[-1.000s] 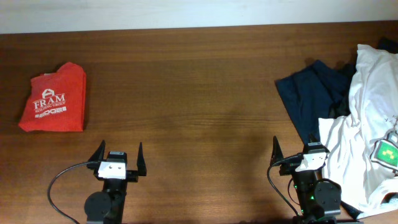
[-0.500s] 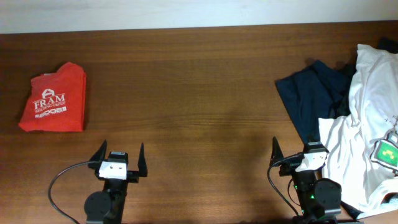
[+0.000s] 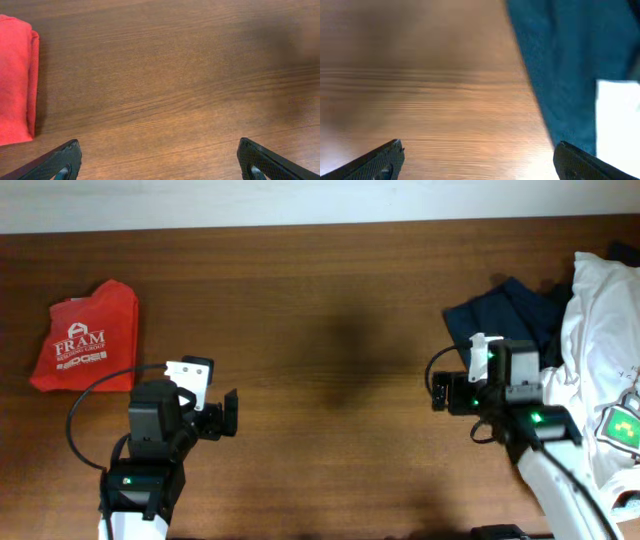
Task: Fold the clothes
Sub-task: 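Grasp the white T-shirt from the pile with the right gripper and pull it left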
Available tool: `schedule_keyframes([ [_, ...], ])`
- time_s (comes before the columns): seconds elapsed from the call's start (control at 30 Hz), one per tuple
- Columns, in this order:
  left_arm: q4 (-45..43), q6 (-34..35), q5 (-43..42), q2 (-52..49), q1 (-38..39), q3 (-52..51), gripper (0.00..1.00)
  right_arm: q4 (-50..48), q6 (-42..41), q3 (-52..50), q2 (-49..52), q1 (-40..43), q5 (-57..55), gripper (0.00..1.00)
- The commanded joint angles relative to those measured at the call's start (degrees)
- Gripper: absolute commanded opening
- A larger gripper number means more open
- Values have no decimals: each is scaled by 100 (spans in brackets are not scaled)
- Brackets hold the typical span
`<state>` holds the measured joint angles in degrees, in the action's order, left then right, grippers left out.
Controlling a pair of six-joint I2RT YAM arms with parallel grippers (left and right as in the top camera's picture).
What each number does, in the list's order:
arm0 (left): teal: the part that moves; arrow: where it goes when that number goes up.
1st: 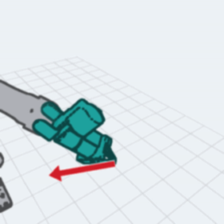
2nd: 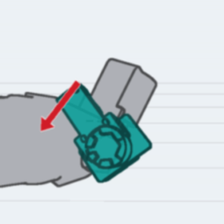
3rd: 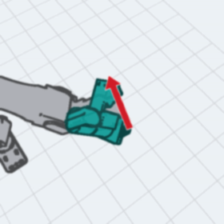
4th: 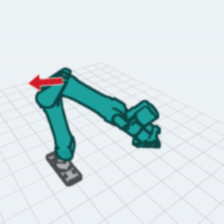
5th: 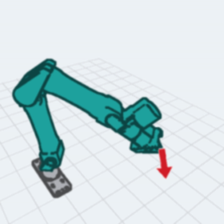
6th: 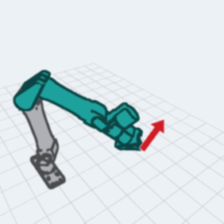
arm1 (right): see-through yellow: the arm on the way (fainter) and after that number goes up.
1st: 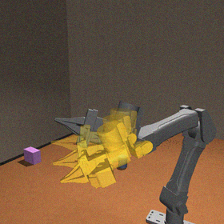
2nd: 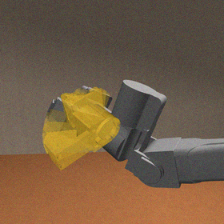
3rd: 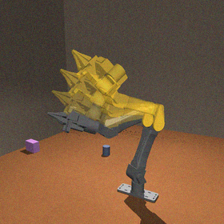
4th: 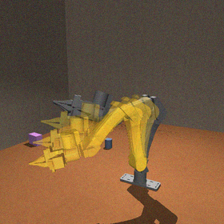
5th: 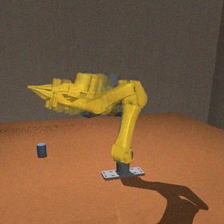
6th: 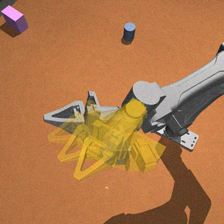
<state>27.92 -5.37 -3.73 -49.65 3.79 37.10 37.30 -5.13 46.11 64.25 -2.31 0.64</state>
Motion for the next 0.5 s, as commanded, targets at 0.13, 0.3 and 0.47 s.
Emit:
schedule_keyframes([
  [0.13, 2, 13, -146, 0, -20, 131, 99, -31, -1537, 105, 1982, 2076, -1766, 68],
  [0.3, 2, 13, -144, 0, -20, 131, 99, -125, -1556, 94, 2522, 2719, -1615, 39],
  [0.47, 0, 13, -144, 0, -20, 131, 99, 658, -1480, 1143, 2236, 2719, -640, 4],
])
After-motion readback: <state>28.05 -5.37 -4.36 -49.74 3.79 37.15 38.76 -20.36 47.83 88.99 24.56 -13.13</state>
